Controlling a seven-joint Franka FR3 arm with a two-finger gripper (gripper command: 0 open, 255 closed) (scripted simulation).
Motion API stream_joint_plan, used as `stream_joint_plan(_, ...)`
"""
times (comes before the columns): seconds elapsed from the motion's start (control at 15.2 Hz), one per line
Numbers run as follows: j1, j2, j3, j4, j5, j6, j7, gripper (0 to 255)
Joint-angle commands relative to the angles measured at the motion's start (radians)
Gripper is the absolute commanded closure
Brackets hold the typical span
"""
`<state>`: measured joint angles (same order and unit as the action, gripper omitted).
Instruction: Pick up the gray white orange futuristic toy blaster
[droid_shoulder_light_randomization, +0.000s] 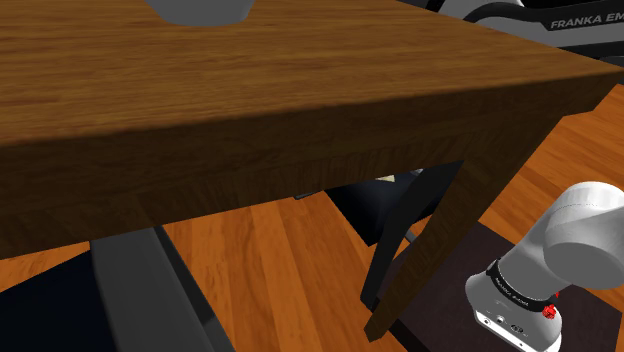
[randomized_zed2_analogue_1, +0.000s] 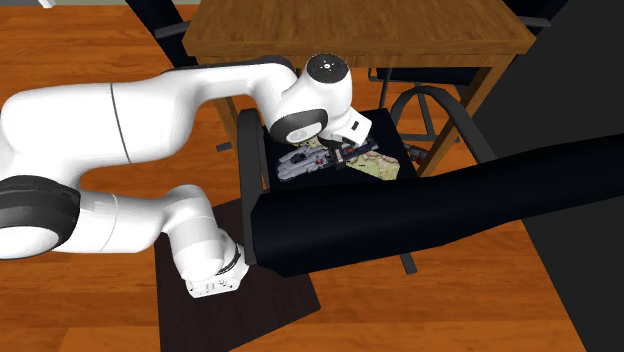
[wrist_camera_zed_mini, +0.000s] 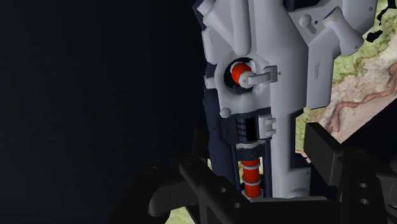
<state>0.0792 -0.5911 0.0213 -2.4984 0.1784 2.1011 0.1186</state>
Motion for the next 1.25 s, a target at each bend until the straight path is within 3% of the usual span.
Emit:
stream_joint_plan(0.0,0.000,0.000,0.000,-0.002,0.000,-0.002,0.000,255)
stream_joint_plan(1.19,-0.004,-0.004,-0.004,0.198,-0.017,-0.204,0.031,255)
